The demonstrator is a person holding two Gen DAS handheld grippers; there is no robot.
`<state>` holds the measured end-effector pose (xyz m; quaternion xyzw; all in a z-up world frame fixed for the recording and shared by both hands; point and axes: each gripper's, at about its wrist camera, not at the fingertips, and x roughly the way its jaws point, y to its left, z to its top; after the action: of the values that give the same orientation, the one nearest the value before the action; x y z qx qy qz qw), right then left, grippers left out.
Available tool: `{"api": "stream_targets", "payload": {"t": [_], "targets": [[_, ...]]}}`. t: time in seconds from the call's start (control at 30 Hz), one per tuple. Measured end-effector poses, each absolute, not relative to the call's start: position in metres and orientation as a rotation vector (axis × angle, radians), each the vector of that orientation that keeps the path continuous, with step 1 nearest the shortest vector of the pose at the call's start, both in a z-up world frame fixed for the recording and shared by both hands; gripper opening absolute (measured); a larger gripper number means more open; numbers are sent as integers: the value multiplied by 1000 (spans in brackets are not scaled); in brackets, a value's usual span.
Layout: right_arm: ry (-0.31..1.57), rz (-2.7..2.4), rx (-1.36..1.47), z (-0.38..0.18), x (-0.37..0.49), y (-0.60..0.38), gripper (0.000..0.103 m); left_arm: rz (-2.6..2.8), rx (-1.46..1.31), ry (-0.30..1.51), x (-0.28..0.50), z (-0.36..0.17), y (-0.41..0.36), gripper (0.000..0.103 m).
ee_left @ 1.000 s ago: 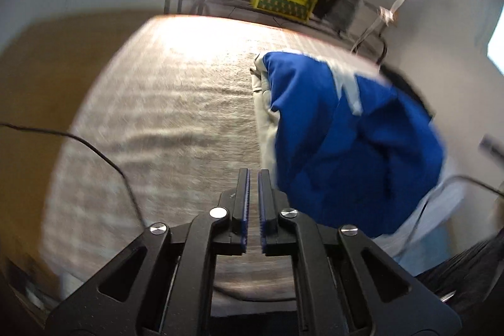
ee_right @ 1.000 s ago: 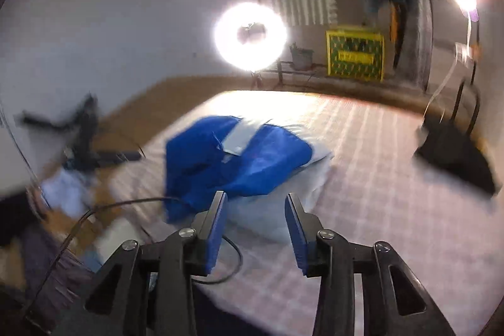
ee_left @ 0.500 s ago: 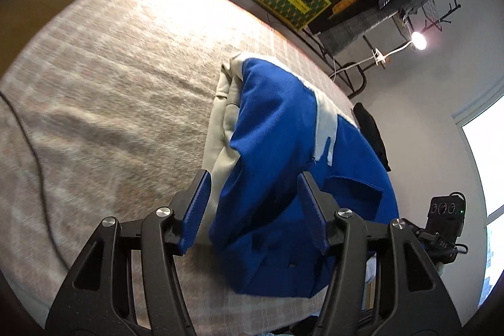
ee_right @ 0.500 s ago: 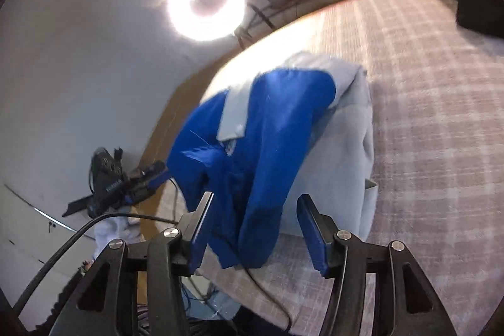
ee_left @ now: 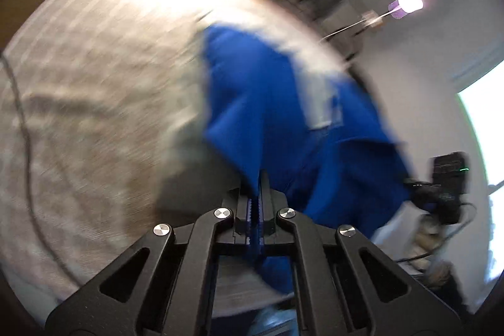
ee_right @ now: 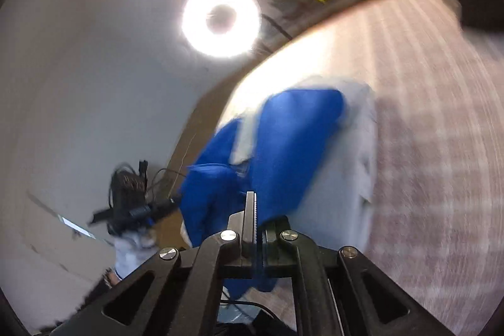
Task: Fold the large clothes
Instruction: 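Lay the blue collar end on the bundle and open both tools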
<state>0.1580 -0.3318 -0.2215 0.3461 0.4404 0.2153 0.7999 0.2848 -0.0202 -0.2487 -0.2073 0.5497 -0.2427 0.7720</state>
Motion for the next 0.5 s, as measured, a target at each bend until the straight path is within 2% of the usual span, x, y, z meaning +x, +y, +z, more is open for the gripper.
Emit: {"api": "stream_targets", "payload": {"t": [0.07, 0.13, 0.3, 0.4, 0.43, 0.47, 0.5], "targets": [[1017, 442, 778, -248, 158, -325, 0, -482, -468, 1250, 289, -270, -13, 0], [1075, 453, 748, -263, 158, -304, 0, -475, -420, 1233, 288, -265, -13, 0], [1091, 444, 534, -257, 161, -277, 0, -452, -323, 1202, 285, -255, -11, 0], [1110, 427, 492, -256, 162, -286, 8, -436, -262, 1189, 278, -247, -10, 2], [1101, 470, 517, -251, 163, -292, 20, -433, -243, 1172, 276, -240, -8, 2], [1083, 520, 548, -244, 164, -299, 44, -424, -229, 1140, 274, -230, -6, 2], [1062, 551, 576, -237, 168, -308, 56, -417, -226, 1104, 272, -219, -4, 2]]}}
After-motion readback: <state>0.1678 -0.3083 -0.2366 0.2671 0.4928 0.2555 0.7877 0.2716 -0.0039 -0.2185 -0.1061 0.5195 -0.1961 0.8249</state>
